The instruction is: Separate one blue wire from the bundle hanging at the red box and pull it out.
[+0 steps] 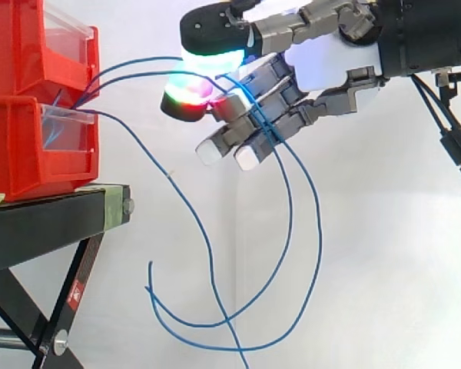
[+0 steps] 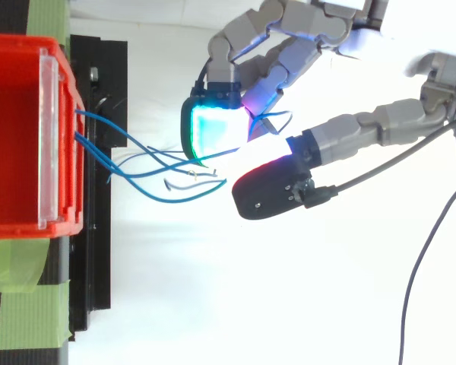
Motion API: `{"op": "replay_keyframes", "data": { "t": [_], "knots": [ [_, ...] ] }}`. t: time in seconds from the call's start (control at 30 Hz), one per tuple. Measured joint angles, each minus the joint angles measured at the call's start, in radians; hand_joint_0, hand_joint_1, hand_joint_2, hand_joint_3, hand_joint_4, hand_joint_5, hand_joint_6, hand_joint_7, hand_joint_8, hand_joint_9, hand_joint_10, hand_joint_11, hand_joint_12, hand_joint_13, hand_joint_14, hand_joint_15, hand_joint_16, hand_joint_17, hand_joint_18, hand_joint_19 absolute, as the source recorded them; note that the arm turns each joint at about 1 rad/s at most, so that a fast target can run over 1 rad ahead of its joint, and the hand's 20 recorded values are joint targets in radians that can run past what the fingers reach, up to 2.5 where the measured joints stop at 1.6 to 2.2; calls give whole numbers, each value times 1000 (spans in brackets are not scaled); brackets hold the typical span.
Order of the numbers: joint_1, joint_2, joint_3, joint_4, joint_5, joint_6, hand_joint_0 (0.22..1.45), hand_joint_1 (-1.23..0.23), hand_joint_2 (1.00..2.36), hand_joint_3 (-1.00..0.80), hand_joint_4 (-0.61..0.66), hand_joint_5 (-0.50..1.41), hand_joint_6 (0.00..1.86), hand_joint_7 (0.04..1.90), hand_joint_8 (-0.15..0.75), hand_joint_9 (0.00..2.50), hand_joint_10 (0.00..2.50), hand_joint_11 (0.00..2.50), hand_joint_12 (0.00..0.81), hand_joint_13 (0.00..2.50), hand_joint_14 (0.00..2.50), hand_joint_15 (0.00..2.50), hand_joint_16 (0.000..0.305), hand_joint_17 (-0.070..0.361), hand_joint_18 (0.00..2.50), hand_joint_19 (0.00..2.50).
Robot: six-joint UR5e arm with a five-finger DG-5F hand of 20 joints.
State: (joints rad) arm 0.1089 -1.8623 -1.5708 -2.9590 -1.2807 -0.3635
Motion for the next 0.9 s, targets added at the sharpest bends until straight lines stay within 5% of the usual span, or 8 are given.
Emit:
{"op": "replay_keyframes", "data": {
  "t": [0.33,0.9],
  "knots": [
    [0,0,0,0,0,0,639,-982,1020,-171,140,-230,946,917,318,742,15,1433,428,457,15,508,56,127,637,510],
    [0,0,0,0,0,0,504,-796,1004,-440,134,-179,889,956,351,950,14,1395,463,587,15,579,59,132,721,626]
  ]
}}
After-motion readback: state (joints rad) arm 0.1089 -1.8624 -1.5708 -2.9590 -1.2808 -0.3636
